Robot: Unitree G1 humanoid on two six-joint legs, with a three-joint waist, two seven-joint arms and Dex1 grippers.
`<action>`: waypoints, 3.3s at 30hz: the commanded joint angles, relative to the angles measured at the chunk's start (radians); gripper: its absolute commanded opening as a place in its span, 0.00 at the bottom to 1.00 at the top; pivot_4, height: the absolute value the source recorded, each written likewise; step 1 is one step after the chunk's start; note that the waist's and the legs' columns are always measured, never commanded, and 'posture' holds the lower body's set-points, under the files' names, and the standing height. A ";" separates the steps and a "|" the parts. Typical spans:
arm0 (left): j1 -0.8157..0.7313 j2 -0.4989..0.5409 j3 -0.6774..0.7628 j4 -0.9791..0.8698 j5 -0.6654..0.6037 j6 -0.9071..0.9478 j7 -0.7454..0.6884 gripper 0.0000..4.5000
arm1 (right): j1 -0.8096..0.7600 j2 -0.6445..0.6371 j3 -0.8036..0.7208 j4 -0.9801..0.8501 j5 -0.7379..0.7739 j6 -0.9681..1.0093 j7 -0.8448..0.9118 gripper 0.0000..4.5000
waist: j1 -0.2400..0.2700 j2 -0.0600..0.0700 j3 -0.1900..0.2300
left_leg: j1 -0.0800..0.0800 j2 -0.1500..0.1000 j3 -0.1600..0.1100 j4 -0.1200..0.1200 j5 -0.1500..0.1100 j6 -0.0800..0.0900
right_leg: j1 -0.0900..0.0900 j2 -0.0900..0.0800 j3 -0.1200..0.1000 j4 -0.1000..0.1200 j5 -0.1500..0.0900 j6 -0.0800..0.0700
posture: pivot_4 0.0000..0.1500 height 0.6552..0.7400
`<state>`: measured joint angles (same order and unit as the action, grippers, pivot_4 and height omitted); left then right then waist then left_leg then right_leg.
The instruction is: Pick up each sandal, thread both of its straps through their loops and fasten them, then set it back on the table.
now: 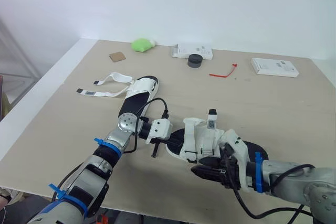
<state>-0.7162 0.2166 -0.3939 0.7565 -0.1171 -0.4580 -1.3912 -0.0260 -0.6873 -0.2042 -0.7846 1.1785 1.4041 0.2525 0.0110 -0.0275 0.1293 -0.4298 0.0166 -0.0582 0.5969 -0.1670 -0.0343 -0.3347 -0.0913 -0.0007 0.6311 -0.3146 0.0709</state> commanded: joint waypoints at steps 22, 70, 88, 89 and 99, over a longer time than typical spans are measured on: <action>0.070 0.028 -0.095 0.140 0.146 0.043 -0.004 0.00 | -0.080 -0.057 0.042 0.028 0.046 -0.100 -0.078 0.52 | -0.001 0.001 0.002 | 0.000 0.000 -0.001 0.000 0.000 -0.001 | -0.001 -0.002 0.000 0.000 0.000 0.000 | 1.00 1.00; 0.071 0.033 -0.089 0.134 0.143 0.050 -0.004 0.00 | -0.085 0.000 0.088 0.137 0.293 -0.181 -0.258 0.12 | -0.001 0.005 0.005 | -0.001 0.004 0.002 -0.003 -0.001 -0.002 | -0.004 -0.013 -0.013 -0.001 0.001 -0.001 | 1.00 1.00; 0.065 0.028 -0.089 0.141 0.147 0.044 -0.007 0.00 | -0.123 -0.191 0.089 0.102 0.655 -0.374 -0.058 0.01 | 0.001 0.001 0.009 | -0.007 -0.002 -0.002 -0.002 0.000 0.001 | -0.002 -0.013 -0.026 -0.002 -0.001 0.005 | 1.00 1.00; 0.066 0.029 -0.089 0.141 0.147 0.044 -0.008 0.00 | -0.170 -0.172 0.115 0.139 0.658 -0.396 -0.106 0.01 | -0.001 0.003 0.010 | -0.007 -0.002 -0.002 -0.002 0.000 0.001 | -0.002 -0.013 -0.026 -0.002 -0.001 0.004 | 1.00 1.00; 0.074 0.029 -0.089 0.130 0.146 0.048 -0.003 0.00 | -0.420 -0.052 0.245 0.488 0.627 -0.399 -0.474 0.01 | 0.001 0.007 0.014 | -0.008 -0.003 -0.004 -0.002 0.004 0.007 | -0.002 -0.014 -0.032 -0.002 0.003 0.001 | 1.00 1.00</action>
<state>-0.7304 0.2108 -0.3870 0.7573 -0.1224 -0.4652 -1.3969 -0.4136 -0.7379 0.0813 -0.3195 1.7813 1.0416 -0.1894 0.0117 -0.0209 0.1433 -0.4378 0.0137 -0.0627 0.5948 -0.1625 -0.0272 -0.3369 -0.1052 -0.0328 0.6293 -0.3111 0.0723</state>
